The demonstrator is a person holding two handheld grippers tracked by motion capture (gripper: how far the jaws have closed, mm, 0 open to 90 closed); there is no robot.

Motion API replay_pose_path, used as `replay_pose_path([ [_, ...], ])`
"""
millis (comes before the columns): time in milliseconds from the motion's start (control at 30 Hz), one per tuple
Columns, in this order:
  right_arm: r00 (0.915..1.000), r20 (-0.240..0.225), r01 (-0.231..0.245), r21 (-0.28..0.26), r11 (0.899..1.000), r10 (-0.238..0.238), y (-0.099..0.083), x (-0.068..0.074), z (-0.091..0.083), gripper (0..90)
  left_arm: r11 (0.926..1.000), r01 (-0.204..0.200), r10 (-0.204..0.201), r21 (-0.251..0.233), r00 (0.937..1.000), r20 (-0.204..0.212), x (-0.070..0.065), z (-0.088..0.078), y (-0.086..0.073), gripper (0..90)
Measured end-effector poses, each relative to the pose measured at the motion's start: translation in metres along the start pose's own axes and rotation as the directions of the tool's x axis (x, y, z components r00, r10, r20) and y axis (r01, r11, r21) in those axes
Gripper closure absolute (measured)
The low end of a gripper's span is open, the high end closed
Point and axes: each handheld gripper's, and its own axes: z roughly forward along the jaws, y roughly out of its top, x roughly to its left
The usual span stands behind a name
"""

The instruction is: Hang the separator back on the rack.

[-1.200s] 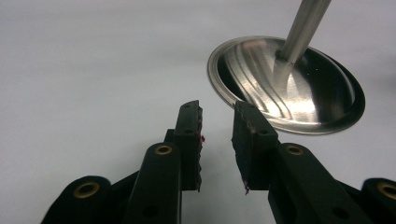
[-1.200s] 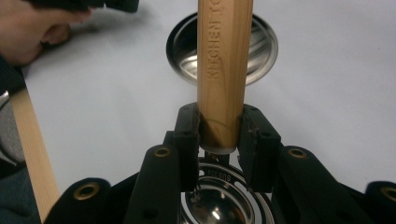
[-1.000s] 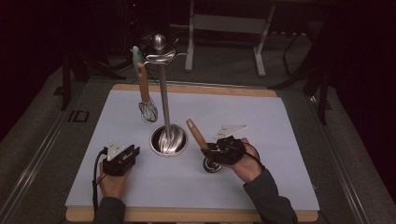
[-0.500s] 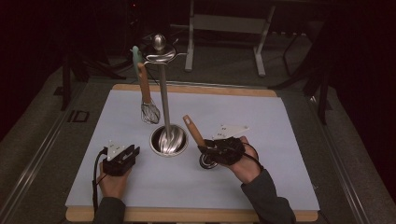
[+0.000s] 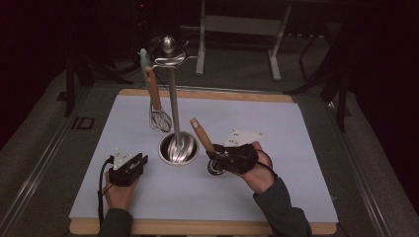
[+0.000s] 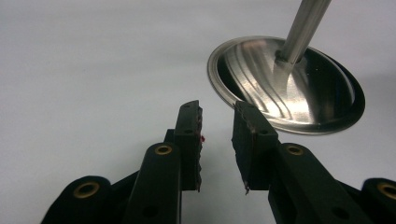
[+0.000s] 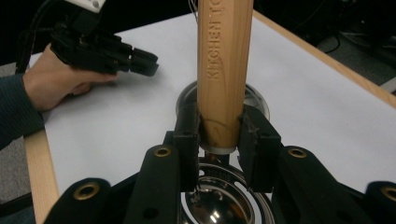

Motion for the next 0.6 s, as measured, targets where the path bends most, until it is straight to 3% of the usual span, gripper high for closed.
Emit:
replay_pose_path([
  [600, 0.9996, 0.013, 0.027, -0.074, 0.997, -0.026, 0.019, 0.005, -0.010, 71.0, 1.0000, 0.000, 0.000, -0.001, 1.0000, -0.002, 0.000, 0.000, 0.000, 72.3],
])
